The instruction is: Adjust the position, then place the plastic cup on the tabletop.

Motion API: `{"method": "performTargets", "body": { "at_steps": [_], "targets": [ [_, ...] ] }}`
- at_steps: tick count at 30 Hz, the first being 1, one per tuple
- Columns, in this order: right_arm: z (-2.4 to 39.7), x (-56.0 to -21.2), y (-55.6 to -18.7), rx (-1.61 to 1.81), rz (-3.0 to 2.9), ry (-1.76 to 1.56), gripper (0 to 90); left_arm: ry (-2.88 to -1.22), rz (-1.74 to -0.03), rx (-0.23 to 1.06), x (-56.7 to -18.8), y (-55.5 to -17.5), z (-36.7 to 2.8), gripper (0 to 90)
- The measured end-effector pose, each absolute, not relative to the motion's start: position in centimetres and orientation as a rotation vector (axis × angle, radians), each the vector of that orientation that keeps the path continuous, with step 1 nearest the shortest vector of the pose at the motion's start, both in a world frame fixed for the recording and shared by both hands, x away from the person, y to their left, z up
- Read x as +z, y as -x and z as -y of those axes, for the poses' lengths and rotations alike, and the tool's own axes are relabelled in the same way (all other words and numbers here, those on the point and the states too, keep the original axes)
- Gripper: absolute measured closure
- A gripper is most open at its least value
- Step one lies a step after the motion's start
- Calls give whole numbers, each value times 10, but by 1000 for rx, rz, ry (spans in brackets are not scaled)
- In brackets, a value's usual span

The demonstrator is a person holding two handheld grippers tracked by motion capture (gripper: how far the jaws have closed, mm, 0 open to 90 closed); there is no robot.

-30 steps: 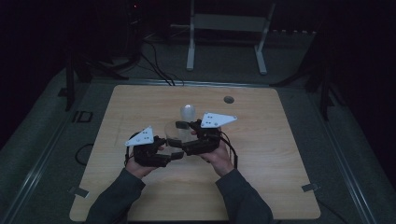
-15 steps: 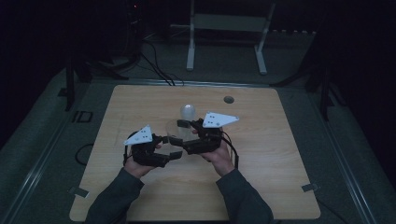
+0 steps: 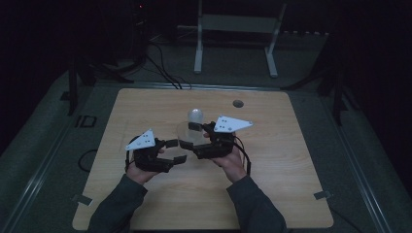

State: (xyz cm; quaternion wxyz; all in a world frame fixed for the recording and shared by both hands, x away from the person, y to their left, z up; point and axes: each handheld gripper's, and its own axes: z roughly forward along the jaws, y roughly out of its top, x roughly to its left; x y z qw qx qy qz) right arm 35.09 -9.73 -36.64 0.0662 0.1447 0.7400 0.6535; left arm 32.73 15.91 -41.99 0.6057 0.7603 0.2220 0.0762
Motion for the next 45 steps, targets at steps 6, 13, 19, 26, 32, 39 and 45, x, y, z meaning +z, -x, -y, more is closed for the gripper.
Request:
{"method": "performTargets", "body": {
  "at_steps": [6, 13, 19, 26, 32, 39, 45],
  "targets": [
    [102, -365, -351, 1956, -2220, -441, 278, -1747, -519, 185, -419, -327, -163, 289],
    [107, -363, -351, 1948, -2206, -445, 277, -1739, -524, 194, -418, -327, -165, 289],
    [112, -362, -350, 1926, -2198, -448, 277, -1738, -530, 194, -418, -328, -166, 289],
    [123, -360, -351, 1900, -2179, -469, 277, -1736, -535, 196, -419, -328, -167, 289],
    [129, -360, -353, 1889, -2165, -488, 278, -1724, -547, 202, -419, -328, -169, 289],
    [135, -360, -353, 1869, -2151, -495, 278, -1729, -547, 202, -419, -328, -169, 289],
    [141, -361, -352, 1854, -2143, -505, 278, -1727, -550, 206, -419, -328, -170, 289]
  ]
}}
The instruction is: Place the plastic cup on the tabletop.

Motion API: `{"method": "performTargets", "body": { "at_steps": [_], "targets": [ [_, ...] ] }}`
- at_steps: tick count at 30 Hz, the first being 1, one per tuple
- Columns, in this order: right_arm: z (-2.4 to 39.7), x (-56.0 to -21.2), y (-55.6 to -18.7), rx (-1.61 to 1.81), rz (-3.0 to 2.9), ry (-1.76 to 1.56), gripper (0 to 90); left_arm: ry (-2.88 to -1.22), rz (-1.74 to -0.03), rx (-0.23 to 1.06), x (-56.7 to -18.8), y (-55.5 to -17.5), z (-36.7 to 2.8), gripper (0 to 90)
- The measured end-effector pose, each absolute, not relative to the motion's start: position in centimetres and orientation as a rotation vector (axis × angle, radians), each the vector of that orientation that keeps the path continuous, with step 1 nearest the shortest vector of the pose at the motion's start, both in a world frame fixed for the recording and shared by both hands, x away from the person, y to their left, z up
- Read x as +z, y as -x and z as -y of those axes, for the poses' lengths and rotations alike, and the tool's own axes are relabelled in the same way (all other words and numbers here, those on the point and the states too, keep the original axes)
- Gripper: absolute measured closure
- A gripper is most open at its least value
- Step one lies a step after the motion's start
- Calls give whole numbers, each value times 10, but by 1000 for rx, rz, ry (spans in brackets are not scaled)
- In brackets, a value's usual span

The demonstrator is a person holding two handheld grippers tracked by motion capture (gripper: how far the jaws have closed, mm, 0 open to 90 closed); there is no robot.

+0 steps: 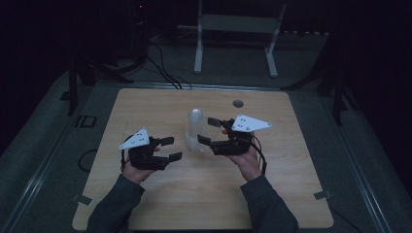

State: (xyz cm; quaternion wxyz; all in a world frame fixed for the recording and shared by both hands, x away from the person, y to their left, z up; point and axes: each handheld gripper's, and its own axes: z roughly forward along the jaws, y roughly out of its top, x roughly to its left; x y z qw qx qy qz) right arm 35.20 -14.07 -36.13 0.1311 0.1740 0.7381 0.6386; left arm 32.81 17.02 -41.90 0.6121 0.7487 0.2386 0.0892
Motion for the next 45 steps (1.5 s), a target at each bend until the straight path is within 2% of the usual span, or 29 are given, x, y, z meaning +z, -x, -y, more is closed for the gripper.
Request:
{"method": "performTargets", "body": {
  "at_steps": [45],
  "targets": [
    [173, -372, -353, 1740, -2078, -604, 277, -1725, -557, 210, -419, -328, -170, 288]
  ]
}}
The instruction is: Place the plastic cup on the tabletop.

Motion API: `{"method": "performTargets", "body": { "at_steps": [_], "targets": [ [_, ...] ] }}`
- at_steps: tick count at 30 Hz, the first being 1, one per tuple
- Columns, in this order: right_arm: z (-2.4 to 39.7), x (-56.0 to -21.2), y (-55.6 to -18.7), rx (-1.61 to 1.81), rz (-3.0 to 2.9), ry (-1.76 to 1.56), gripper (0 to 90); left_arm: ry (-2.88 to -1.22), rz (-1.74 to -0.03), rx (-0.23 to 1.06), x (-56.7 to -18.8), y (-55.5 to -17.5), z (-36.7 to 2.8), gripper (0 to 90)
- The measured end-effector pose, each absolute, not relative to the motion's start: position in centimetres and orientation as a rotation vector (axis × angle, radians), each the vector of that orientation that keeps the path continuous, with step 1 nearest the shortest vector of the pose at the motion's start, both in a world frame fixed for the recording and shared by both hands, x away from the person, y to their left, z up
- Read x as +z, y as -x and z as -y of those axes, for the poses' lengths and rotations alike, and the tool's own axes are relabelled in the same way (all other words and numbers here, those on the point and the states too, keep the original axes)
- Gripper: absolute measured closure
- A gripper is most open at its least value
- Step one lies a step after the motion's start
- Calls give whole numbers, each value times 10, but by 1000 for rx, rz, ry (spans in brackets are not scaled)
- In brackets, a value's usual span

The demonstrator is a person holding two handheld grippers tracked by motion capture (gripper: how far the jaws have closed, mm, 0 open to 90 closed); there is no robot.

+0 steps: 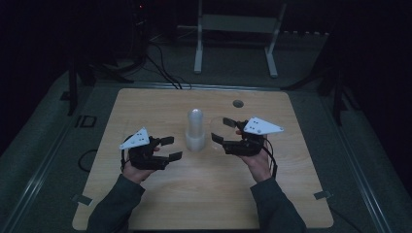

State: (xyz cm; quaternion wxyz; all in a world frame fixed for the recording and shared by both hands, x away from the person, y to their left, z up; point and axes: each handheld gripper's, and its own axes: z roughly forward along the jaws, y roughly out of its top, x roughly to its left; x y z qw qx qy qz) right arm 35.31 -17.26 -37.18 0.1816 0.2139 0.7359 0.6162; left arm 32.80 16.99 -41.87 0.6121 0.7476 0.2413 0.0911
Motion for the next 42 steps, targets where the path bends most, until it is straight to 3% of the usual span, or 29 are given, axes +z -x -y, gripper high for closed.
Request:
{"method": "performTargets", "body": {
  "at_steps": [42],
  "targets": [
    [178, -427, -362, 1662, -2114, -714, 277, -1724, -557, 213, -419, -327, -170, 287]
  ]
}}
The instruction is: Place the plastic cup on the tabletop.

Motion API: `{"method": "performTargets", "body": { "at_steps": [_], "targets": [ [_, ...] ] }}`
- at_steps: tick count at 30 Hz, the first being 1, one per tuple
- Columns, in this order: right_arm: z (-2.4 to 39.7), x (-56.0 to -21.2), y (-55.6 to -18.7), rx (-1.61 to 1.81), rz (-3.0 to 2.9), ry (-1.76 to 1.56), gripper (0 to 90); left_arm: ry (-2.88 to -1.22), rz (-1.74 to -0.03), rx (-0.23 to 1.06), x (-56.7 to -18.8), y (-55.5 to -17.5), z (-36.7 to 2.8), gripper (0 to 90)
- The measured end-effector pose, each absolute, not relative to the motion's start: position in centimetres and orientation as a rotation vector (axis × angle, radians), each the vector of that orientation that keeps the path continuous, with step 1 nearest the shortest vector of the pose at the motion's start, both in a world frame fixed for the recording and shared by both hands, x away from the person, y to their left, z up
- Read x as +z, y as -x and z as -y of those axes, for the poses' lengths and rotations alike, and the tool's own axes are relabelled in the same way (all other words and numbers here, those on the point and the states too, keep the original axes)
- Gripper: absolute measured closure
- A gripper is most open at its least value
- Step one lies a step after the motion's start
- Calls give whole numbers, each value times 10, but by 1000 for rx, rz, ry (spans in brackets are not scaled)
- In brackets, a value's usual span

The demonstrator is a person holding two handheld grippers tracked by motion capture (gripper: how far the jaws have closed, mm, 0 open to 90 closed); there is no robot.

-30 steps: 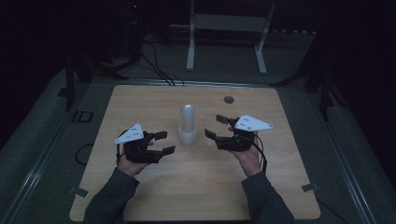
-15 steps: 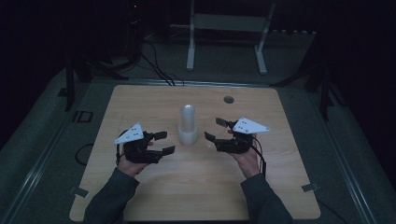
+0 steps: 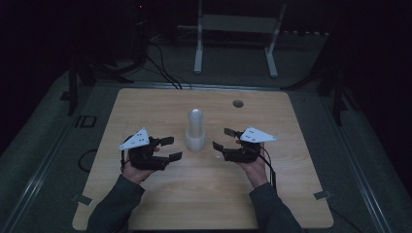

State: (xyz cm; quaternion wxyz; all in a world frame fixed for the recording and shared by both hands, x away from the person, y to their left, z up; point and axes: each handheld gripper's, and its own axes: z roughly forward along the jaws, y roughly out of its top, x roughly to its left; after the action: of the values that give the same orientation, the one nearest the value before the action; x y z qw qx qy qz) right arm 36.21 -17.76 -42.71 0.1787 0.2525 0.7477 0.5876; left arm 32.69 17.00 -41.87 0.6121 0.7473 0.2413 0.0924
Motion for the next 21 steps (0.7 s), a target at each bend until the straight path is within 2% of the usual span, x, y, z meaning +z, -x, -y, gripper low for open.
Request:
{"method": "performTargets", "body": {
  "at_steps": [21],
  "targets": [
    [165, -466, -369, 1589, -2181, -744, 272, -1723, -557, 214, -419, -327, -170, 287]
  ]
}}
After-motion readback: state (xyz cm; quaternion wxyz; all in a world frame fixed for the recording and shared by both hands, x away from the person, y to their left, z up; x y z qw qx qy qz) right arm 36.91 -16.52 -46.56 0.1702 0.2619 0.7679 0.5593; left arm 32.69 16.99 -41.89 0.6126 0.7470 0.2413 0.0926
